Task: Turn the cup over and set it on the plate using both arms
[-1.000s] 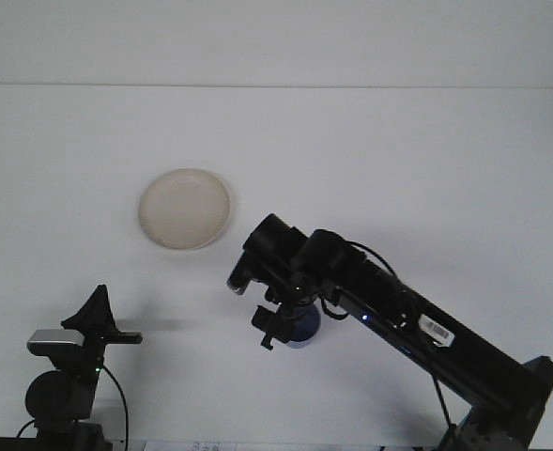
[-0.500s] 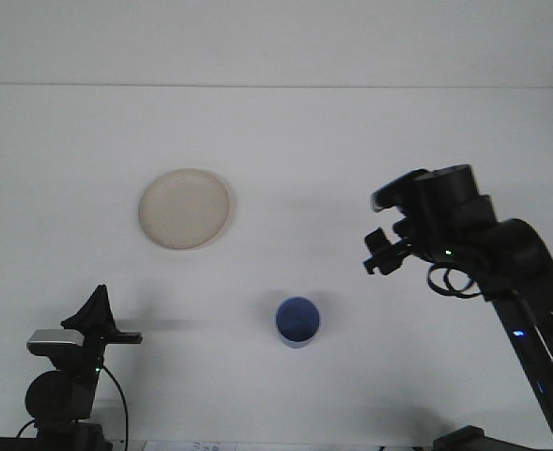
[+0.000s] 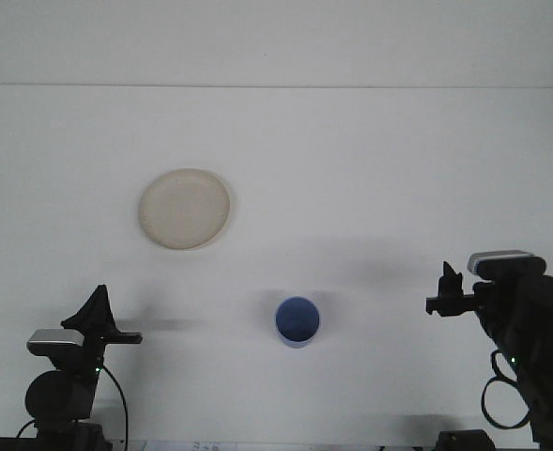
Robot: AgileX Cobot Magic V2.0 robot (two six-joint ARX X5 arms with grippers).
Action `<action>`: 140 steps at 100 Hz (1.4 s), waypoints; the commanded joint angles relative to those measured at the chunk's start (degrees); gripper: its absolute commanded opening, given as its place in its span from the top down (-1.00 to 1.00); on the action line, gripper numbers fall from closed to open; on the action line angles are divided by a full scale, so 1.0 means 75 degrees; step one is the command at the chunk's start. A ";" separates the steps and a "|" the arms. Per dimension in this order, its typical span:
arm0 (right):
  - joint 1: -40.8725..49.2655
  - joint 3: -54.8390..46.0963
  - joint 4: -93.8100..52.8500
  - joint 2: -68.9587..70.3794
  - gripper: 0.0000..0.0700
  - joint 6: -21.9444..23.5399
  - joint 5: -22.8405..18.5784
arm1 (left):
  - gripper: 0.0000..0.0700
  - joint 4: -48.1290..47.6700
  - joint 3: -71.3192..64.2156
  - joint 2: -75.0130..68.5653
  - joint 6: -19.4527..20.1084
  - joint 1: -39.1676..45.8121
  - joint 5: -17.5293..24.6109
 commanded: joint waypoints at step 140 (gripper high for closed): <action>0.0012 -0.0624 0.0475 -0.0953 0.98 0.0309 0.0650 | 0.80 -0.7461 0.8784 0.6577 0.0291 -0.0032 0.1169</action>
